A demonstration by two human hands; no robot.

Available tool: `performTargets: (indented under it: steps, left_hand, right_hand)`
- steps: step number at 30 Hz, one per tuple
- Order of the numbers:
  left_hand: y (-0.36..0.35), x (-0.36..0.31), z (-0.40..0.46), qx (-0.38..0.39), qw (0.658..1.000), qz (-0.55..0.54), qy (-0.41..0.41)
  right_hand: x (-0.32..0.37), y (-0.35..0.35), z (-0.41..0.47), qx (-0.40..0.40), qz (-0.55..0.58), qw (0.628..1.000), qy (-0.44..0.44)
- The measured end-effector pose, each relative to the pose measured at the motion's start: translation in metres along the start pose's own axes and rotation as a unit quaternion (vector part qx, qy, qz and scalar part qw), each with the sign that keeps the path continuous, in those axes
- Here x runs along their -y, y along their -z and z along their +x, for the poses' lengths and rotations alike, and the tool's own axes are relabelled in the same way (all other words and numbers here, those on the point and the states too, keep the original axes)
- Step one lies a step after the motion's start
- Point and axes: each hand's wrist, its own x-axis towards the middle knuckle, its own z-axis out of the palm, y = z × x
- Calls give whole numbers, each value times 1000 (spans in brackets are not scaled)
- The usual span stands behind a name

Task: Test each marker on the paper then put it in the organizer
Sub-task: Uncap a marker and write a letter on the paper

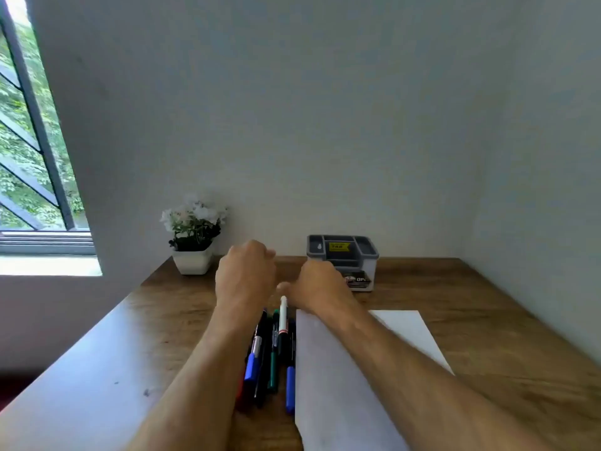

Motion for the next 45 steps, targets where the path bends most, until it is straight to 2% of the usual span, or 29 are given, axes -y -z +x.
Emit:
performTargets:
  steps: [3,12,18,22,25,27,30,33,35,37,39,42,43,45]
  left_hand:
    - [-7,2,3,0,1000,-1,17]
    - [-24,3,1,17,999,32,3]
    - [-18,-4,-4,21,1000,-2,-14]
    - [-7,-16,-18,15,998,-48,-25]
    - [3,-27,-27,14,993,-112,-39]
    - [9,-32,-32,58,984,-162,-37]
    - [16,-34,-33,152,962,-226,-37]
    - [23,-32,-23,248,928,-275,-27]
    - [27,-32,-15,259,902,-346,-8]
    - [27,-30,-9,224,882,-413,25]
    - [21,-26,-8,205,867,-451,61]
    - [4,-19,-15,233,821,-517,67]
    - [-1,-18,-16,239,823,-513,44]
    - [-5,-20,-17,238,836,-494,-9]
  right_hand:
    - [5,-4,9,8,-33,999,-32]
    - [13,-20,24,30,-122,992,-16]
    - [10,9,23,63,-67,996,17]
    - [9,36,19,24,-49,998,-1]
    - [-3,55,13,-33,72,997,-22]
    - [-14,69,7,-57,197,978,-48]
    - [-33,92,-7,-65,388,915,-91]
    - [-53,108,-19,-50,499,859,-107]
    - [-66,111,-24,-29,555,825,-103]
    - [-78,110,-28,-4,584,805,-100]
    - [-86,106,-33,35,554,826,-96]
    - [-85,100,-40,110,378,917,-66]
    - [-82,99,-42,123,293,947,-47]
    - [-74,95,-45,126,159,979,-7]
